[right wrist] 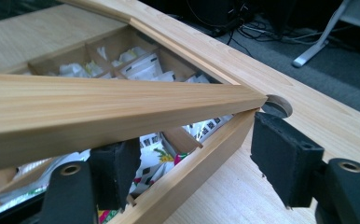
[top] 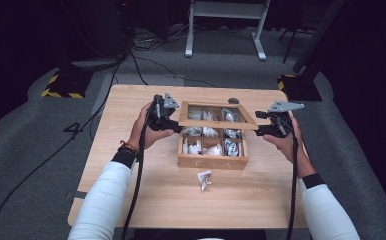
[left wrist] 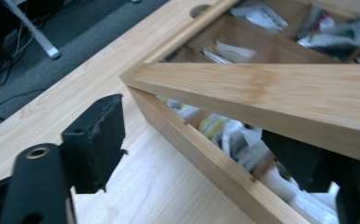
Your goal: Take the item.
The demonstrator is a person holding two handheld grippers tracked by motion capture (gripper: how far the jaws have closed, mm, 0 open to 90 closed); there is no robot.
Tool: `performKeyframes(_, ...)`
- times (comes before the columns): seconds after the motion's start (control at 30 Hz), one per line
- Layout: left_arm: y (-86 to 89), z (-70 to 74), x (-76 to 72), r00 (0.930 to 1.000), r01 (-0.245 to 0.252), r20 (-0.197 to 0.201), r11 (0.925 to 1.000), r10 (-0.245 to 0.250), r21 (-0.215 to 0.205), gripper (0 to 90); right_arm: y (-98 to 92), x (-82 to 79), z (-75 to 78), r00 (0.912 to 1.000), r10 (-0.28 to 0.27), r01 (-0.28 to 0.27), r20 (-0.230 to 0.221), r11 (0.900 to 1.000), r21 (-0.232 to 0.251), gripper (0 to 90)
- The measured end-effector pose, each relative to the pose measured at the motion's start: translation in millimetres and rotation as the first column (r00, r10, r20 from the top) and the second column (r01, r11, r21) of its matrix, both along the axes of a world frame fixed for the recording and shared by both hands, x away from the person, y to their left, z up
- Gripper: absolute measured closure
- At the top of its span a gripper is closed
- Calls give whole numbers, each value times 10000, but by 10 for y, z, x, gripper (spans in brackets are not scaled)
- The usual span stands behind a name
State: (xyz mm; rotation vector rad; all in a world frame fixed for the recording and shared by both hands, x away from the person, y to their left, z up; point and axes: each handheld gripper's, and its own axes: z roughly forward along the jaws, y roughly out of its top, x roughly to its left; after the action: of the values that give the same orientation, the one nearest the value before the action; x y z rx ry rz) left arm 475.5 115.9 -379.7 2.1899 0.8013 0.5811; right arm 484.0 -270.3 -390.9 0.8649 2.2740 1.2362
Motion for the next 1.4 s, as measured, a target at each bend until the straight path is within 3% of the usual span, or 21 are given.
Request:
performKeyframes(0.37, 36, -65, -161, 9993, 365, -32, 9992, -366, -153, 223, 13, -119, -54, 9988, 445, -450, -225, 9988, -201, 328)
performKeyframes(0.53, 41, -121, -185, 9990, 411, -148, 9992, -411, 19, 216, 19, -134, -88, 9971, 593, -615, -476, 9969, -481, 298)
performKeyframes(0.6, 38, -167, -194, 9985, 500, -215, 9985, -495, 228, 224, 5, -144, -115, 9909, 986, -1027, -916, 9939, -408, 267)
performKeyframes(0.8, 40, -239, -202, 9981, 494, -392, 9976, -475, 486, 233, 10, -180, -161, 9869, 1155, -1249, -1129, 9890, -794, 241)
performKeyframes(0.83, 47, -258, -201, 9974, 569, -463, 9974, -549, 435, 237, 18, -194, -179, 9843, 1213, -1322, -1281, 9880, -802, 236)
performKeyframes(1.0, 72, -323, -218, 9960, 648, -627, 9978, -637, 157, 257, 9, -259, -220, 9859, 1200, -1297, -1169, 9884, -787, 246)
performKeyframes(1.17, 106, -357, -236, 9956, 616, -718, 9980, -604, 142, 270, -10, -305, -264, 9853, 1202, -1294, -1218, 9891, -704, 250)
performKeyframes(1.4, 149, -447, -268, 9939, 646, -903, 9978, -632, 128, 273, 20, -397, -361, 9774, 1504, -1690, -1487, 9781, -1214, 276)
